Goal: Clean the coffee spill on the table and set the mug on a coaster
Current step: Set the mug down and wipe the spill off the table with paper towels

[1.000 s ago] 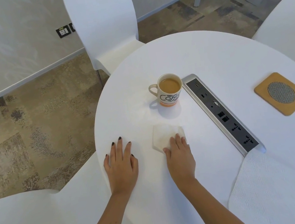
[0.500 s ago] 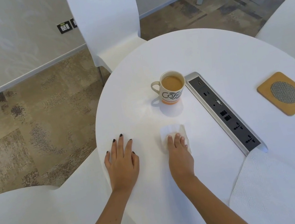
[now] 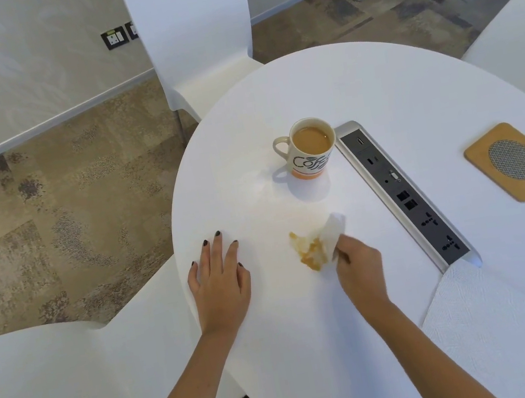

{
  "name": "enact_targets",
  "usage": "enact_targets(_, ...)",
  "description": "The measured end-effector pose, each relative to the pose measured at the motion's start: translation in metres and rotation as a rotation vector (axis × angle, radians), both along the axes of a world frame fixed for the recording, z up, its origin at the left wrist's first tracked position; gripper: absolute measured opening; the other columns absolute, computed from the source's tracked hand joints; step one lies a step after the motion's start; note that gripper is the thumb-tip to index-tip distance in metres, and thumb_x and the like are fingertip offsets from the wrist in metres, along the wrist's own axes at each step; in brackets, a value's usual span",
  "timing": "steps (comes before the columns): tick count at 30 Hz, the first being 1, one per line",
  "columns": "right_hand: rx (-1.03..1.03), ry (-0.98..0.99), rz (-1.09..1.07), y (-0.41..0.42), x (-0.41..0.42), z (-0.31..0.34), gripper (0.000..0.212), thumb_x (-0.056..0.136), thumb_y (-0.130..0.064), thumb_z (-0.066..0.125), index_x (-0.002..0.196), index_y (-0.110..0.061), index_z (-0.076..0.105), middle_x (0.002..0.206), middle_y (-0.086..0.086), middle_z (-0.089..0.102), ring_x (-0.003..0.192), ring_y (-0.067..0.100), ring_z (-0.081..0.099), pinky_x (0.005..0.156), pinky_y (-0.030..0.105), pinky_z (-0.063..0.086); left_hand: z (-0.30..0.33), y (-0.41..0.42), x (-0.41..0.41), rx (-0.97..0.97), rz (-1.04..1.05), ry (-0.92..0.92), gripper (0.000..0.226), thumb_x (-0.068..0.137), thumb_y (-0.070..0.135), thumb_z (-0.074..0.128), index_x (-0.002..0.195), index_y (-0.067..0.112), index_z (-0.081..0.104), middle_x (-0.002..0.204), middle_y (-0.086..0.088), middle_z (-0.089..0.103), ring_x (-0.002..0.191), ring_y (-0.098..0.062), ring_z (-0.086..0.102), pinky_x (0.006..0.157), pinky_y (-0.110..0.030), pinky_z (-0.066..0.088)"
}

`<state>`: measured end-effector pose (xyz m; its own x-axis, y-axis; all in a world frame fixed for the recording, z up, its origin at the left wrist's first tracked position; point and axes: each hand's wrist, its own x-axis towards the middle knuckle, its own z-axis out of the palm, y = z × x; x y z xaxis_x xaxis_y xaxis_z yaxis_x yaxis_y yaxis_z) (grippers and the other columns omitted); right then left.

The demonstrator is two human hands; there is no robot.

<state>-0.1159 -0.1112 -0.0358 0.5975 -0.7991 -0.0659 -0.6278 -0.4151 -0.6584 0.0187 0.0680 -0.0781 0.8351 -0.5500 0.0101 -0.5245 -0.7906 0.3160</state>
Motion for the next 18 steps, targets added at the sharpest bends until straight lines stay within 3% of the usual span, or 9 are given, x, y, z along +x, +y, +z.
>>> enact_targets(2, 0.001, -0.043, -0.027, -0.007, 0.004, 0.007, 0.025, 0.064, 0.017, 0.034, 0.061, -0.007, 0.043, 0.054, -0.005, 0.036, 0.053, 0.013, 0.031, 0.05, 0.026, 0.021, 0.0, 0.0, 0.0, -0.006, 0.0, 0.0, 0.044, 0.09, 0.025, 0.035, 0.132, 0.023, 0.05, 0.153, -0.001, 0.037, 0.141, -0.025, 0.033, 0.108, -0.05, 0.027)
enact_targets(4, -0.029, -0.037, 0.094, -0.009, 0.016, 0.007, 0.033, 0.065, 0.018, 0.038, 0.059, -0.014, 0.041, 0.06, -0.011, 0.045, 0.057, 0.012, 0.039, 0.052, 0.022, 0.025, 0.0, 0.0, 0.0, -0.004, 0.002, -0.004, 0.044, 0.09, 0.025, 0.036, 0.131, 0.023, 0.05, 0.153, -0.001, 0.037, 0.141, -0.025, 0.033, 0.108, -0.05, 0.027)
enact_targets(6, -0.04, -0.007, 0.29, -0.007, 0.029, -0.002, 0.032, 0.072, 0.015, 0.054, 0.077, -0.016, 0.058, 0.1, -0.006, 0.068, 0.089, 0.017, 0.062, 0.072, 0.019, 0.042, 0.0, 0.0, 0.0, 0.001, 0.001, -0.01, 0.044, 0.09, 0.024, 0.037, 0.131, 0.023, 0.05, 0.153, -0.001, 0.037, 0.141, -0.025, 0.034, 0.107, -0.049, 0.028)
enact_targets(8, -0.144, 0.076, 0.472, -0.005, 0.034, -0.017, 0.041, 0.073, 0.008, 0.068, 0.104, -0.018, 0.067, 0.131, 0.004, 0.059, 0.121, 0.025, 0.055, 0.09, 0.029, 0.044, 0.0, 0.0, 0.001, 0.005, -0.002, -0.015, 0.044, 0.09, 0.024, 0.037, 0.131, 0.023, 0.05, 0.153, -0.001, 0.036, 0.14, -0.025, 0.034, 0.107, -0.049, 0.028)
enact_targets(12, -0.167, 0.078, 0.669, -0.011, 0.018, -0.027, 0.058, 0.071, 0.022, 0.059, 0.112, -0.018, 0.069, 0.132, 0.002, 0.058, 0.127, 0.024, 0.049, 0.103, 0.037, 0.038, -0.001, 0.001, 0.001, -0.003, -0.003, -0.016, 0.043, 0.089, 0.024, 0.039, 0.131, 0.023, 0.051, 0.153, -0.001, 0.037, 0.14, -0.025, 0.034, 0.107, -0.049, 0.027)
enact_targets(15, -0.17, 0.065, 0.768, -0.024, -0.001, -0.023, 0.057, 0.066, 0.025, 0.054, 0.102, -0.014, 0.074, 0.123, 0.003, 0.065, 0.12, 0.021, 0.053, 0.107, 0.021, 0.034, -0.001, 0.001, 0.001, -0.007, -0.004, -0.018, 0.042, 0.09, 0.023, 0.04, 0.131, 0.024, 0.05, 0.153, -0.002, 0.037, 0.14, -0.025, 0.034, 0.106, -0.048, 0.027)
enact_targets(16, -0.177, 0.051, 0.765, -0.028, -0.006, -0.023, 0.053, 0.066, 0.022, 0.054, 0.098, -0.014, 0.075, 0.12, 0.003, 0.067, 0.118, 0.022, 0.055, 0.106, 0.02, 0.035, -0.001, 0.001, 0.001, -0.007, -0.006, -0.019, 0.042, 0.09, 0.023, 0.04, 0.131, 0.024, 0.05, 0.153, -0.002, 0.037, 0.14, -0.025, 0.034, 0.106, -0.048, 0.027)
enact_targets(18, -0.187, 0.077, 0.695, -0.031, -0.012, -0.018, 0.05, 0.068, 0.021, 0.056, 0.094, -0.017, 0.076, 0.119, 0.001, 0.067, 0.118, 0.023, 0.057, 0.094, 0.032, 0.051, -0.001, 0.001, 0.001, -0.008, -0.007, -0.018, 0.042, 0.09, 0.023, 0.04, 0.131, 0.024, 0.05, 0.153, -0.002, 0.037, 0.141, -0.025, 0.034, 0.106, -0.049, 0.028)
